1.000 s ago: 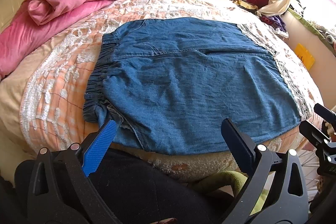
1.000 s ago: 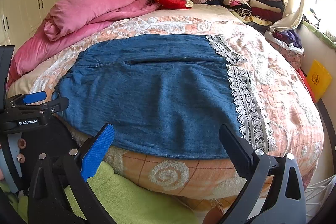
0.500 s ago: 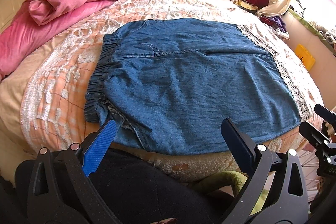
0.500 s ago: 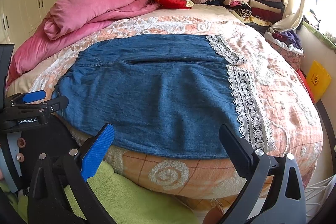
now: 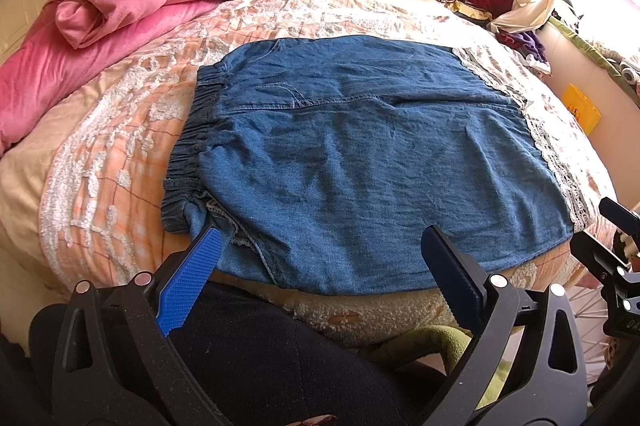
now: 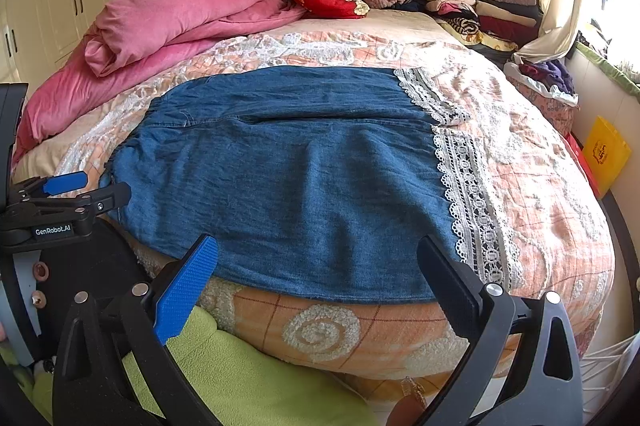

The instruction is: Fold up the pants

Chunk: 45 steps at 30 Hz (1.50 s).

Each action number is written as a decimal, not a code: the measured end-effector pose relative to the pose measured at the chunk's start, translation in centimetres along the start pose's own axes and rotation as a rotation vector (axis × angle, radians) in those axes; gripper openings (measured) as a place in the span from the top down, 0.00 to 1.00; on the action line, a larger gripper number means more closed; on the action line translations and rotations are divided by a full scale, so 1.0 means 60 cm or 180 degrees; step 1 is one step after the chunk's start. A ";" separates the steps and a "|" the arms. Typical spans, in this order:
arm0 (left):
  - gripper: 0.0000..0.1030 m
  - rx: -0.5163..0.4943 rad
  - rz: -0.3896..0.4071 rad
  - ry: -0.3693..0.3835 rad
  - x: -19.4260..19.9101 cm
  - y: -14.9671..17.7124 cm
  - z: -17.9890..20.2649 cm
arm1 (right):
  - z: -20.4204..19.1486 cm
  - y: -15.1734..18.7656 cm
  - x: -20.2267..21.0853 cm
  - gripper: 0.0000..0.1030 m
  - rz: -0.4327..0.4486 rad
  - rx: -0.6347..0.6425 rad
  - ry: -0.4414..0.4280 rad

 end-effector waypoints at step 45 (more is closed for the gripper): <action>0.09 0.0493 0.0118 -0.0327 -0.095 -0.208 -0.144 | 0.014 -0.229 -0.166 0.04 0.0122 0.0344 -0.0382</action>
Point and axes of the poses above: each gripper's, at about its wrist camera, not at the fingertips, and x roughly against the way its jaws point, z to its right, y to its underside, the point moved 7 cm from there along -x, roughly the way its jaws point, and after that the axes turned 15 degrees about x, right-handed, at the moved point
